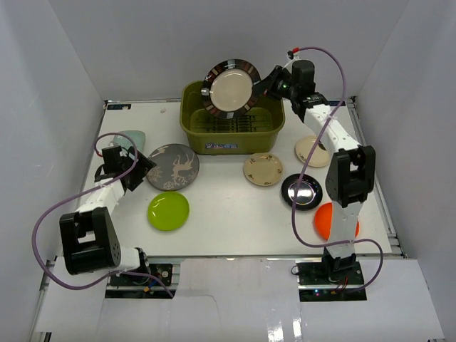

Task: Place the plates into the plastic bin on the countertop

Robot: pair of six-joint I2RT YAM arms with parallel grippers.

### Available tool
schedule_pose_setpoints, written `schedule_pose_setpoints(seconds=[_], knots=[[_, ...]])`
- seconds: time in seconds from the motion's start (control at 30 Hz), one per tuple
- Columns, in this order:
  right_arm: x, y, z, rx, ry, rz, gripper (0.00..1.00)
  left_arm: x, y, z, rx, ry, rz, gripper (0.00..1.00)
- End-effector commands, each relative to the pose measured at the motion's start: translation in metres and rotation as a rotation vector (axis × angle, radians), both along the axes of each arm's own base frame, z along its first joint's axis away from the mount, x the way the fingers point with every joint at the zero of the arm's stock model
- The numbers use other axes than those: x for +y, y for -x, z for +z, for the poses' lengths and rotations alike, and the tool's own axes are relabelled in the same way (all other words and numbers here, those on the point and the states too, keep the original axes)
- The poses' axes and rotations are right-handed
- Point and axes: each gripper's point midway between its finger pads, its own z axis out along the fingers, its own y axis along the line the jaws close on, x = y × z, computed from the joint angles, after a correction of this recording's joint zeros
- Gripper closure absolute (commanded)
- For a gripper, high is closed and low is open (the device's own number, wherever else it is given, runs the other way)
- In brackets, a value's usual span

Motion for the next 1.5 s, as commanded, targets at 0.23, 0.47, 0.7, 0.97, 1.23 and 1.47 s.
schedule_pose_setpoints(seconds=[0.23, 0.47, 0.7, 0.97, 1.23, 1.47], knots=[[0.012, -0.008, -0.01, -0.047, 0.01, 0.049, 0.92, 0.0, -0.012, -0.021, 0.013, 0.008, -0.03, 0.12], [0.008, -0.002, -0.054, 0.044, 0.041, 0.039, 0.78, -0.008, -0.014, -0.034, -0.049, 0.057, -0.032, 0.23], [0.0, 0.009, -0.077, 0.112, 0.064, 0.03, 0.36, -0.014, -0.003, -0.051, -0.079, 0.1, -0.01, 0.3], [-0.008, 0.033, -0.046, 0.056, 0.077, 0.047, 0.07, -0.014, 0.009, -0.061, -0.157, 0.107, 0.036, 0.42], [-0.006, 0.083, 0.006, -0.031, 0.026, 0.147, 0.02, -0.013, 0.017, -0.058, -0.227, 0.121, 0.077, 0.93], [-0.003, 0.139, 0.04, -0.115, -0.022, 0.236, 0.03, -0.007, 0.005, 0.011, -0.373, 0.083, 0.082, 1.0]])
